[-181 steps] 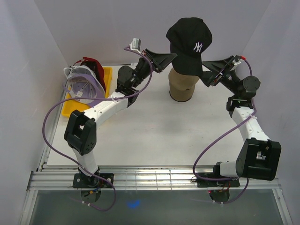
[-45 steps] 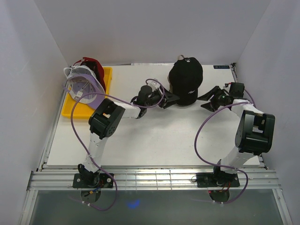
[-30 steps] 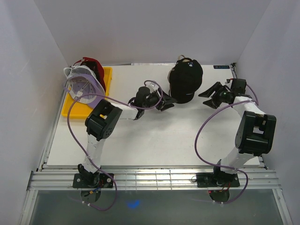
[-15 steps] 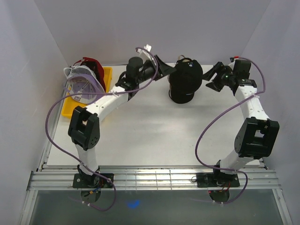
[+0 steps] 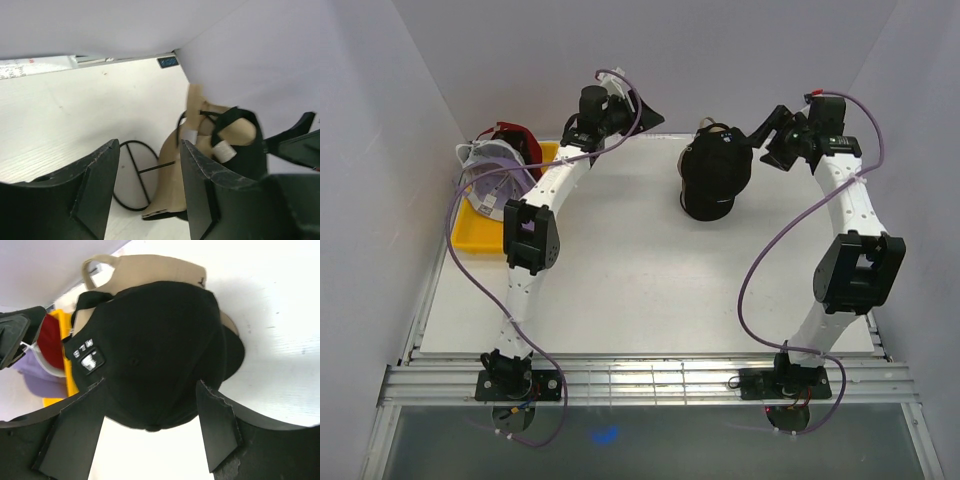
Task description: Stack the hats
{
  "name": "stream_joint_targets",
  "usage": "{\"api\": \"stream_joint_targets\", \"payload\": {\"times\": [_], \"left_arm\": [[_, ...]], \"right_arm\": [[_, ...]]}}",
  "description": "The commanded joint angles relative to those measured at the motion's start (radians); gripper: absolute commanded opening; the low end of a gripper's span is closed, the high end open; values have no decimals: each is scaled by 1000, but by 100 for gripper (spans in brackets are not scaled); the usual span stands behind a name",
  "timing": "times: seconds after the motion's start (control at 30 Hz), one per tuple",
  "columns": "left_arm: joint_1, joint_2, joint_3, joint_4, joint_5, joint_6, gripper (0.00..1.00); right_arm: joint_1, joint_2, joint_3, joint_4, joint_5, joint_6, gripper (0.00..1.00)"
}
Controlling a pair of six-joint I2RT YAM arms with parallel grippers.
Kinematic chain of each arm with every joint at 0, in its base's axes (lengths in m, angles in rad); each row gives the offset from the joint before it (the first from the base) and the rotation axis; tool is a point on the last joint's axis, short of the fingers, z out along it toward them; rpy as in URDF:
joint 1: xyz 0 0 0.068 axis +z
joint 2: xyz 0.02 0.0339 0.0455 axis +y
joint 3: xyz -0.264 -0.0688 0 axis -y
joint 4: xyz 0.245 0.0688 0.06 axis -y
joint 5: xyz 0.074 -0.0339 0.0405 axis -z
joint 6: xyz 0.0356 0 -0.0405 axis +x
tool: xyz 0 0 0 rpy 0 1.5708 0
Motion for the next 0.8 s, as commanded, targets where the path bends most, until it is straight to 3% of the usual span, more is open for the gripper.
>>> {"api": "stream_joint_targets", "payload": {"times": [0.0, 0.23, 0.43, 0.77], "left_arm": [[-2, -8, 8, 82, 128, 90, 63], [-5, 18, -77, 255, 171, 24, 65], [-28, 24, -91, 274, 170, 21, 65], [-42, -22, -182, 304, 121, 18, 65]], "right_arm": [[33, 44, 139, -74, 94, -76, 76], [105, 124, 243, -91, 195, -100, 82], [156, 237, 358, -124, 217, -128, 85], [191, 297, 334, -84, 183, -201, 85]]}}
